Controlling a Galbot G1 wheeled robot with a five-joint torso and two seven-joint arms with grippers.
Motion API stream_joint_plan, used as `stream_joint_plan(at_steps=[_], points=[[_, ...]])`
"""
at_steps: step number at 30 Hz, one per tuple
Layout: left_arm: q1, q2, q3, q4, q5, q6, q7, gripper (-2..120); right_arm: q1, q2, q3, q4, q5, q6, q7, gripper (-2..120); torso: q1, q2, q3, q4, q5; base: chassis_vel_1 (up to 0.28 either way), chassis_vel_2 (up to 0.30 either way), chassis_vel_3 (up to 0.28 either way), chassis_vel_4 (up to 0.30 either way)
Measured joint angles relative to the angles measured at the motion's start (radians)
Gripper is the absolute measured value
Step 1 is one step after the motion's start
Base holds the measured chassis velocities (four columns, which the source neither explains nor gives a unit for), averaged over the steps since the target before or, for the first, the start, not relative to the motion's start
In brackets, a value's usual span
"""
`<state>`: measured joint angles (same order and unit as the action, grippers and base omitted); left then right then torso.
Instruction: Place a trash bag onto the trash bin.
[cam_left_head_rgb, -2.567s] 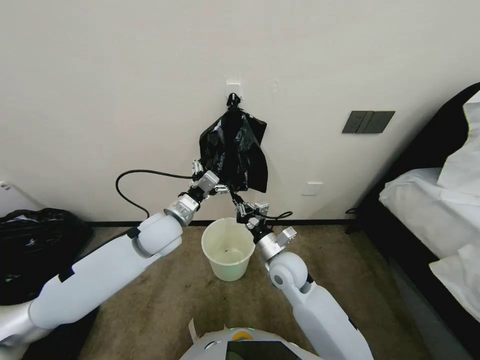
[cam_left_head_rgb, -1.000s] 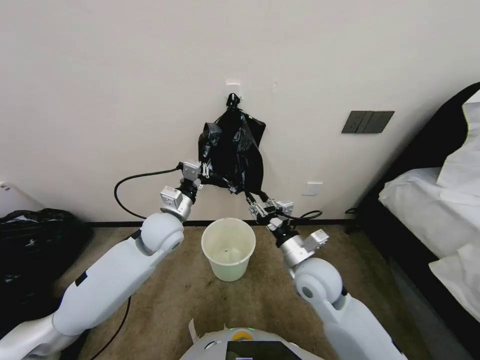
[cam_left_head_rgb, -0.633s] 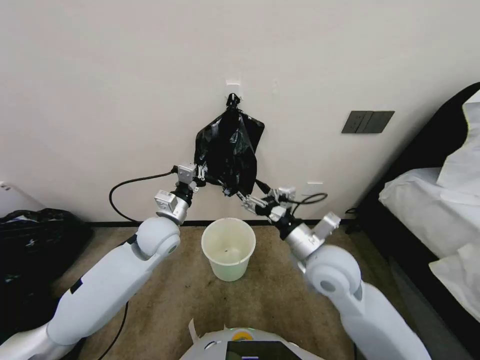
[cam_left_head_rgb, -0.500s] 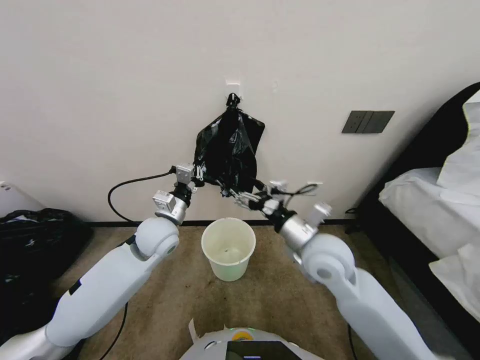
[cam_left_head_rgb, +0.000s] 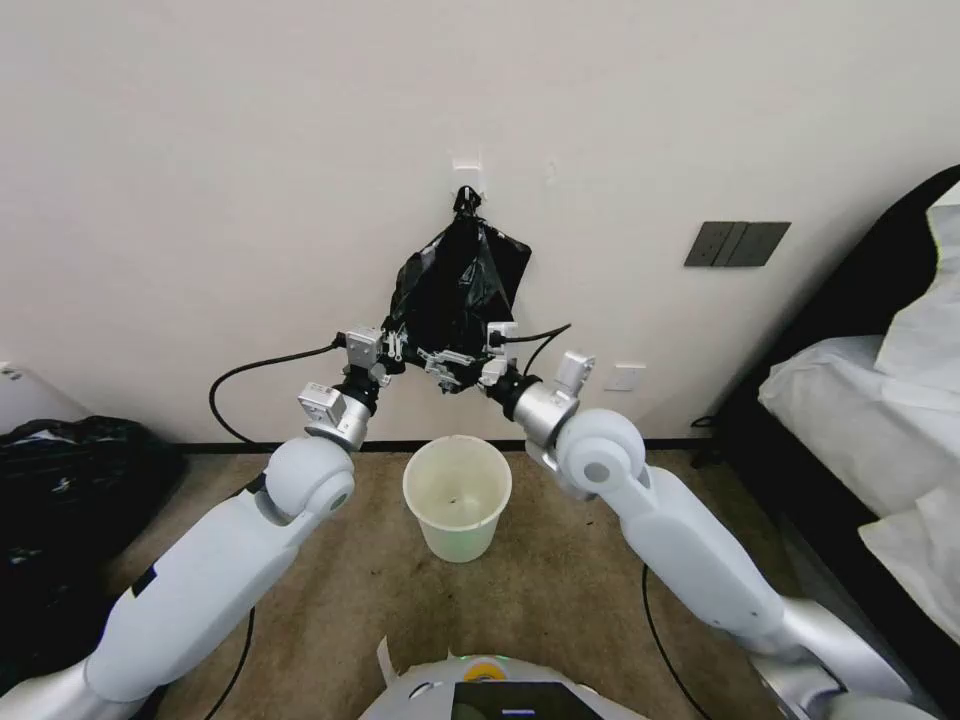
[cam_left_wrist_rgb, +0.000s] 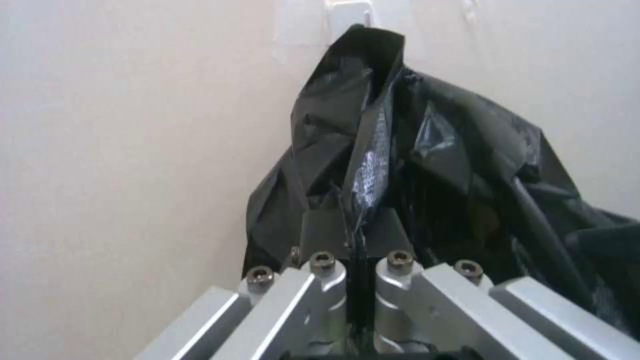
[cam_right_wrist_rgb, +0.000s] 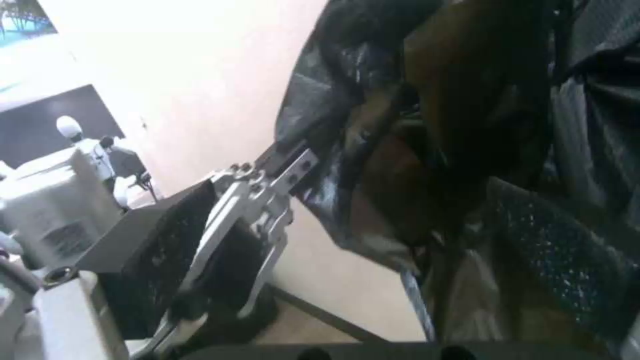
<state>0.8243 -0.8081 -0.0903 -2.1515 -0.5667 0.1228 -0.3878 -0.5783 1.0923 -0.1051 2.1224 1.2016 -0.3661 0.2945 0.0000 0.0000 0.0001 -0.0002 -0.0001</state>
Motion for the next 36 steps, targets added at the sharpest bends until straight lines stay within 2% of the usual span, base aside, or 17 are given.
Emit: stream_joint_plan(at_steps=[10, 18, 27, 36], points=[[0.003, -0.002, -0.008, -0.015, -0.003, 0.0, 0.005, 0, 0.087, 0.048, -0.041, -0.127, -0.008, 0.01, 0.051, 100, 0.0, 0.0, 0.0, 0.0004, 0.0, 0.0, 0.0, 0.0, 0.0], [0.004, 0.0, -0.013, -0.03, -0.008, 0.0, 0.009, 0, 0.127, -0.009, -0.05, -0.168, -0.075, 0.01, 0.091, 100, 0.0, 0.0, 0.0, 0.0001, 0.0001, 0.0, 0.0, 0.0, 0.0], [-0.003, -0.002, -0.008, -0.031, -0.009, -0.002, 0.01, 0, 0.158, -0.075, -0.088, -0.175, -0.208, -0.054, 0.113, 100, 0.0, 0.0, 0.0, 0.0004, 0.0003, 0.0, 0.0, 0.0, 0.0], [-0.005, -0.006, -0.003, -0.034, -0.009, -0.002, 0.01, 0, 0.199, -0.106, -0.113, -0.182, -0.208, -0.117, 0.176, 98, 0.0, 0.0, 0.0, 0.0002, 0.0002, 0.0, 0.0, 0.0, 0.0]])
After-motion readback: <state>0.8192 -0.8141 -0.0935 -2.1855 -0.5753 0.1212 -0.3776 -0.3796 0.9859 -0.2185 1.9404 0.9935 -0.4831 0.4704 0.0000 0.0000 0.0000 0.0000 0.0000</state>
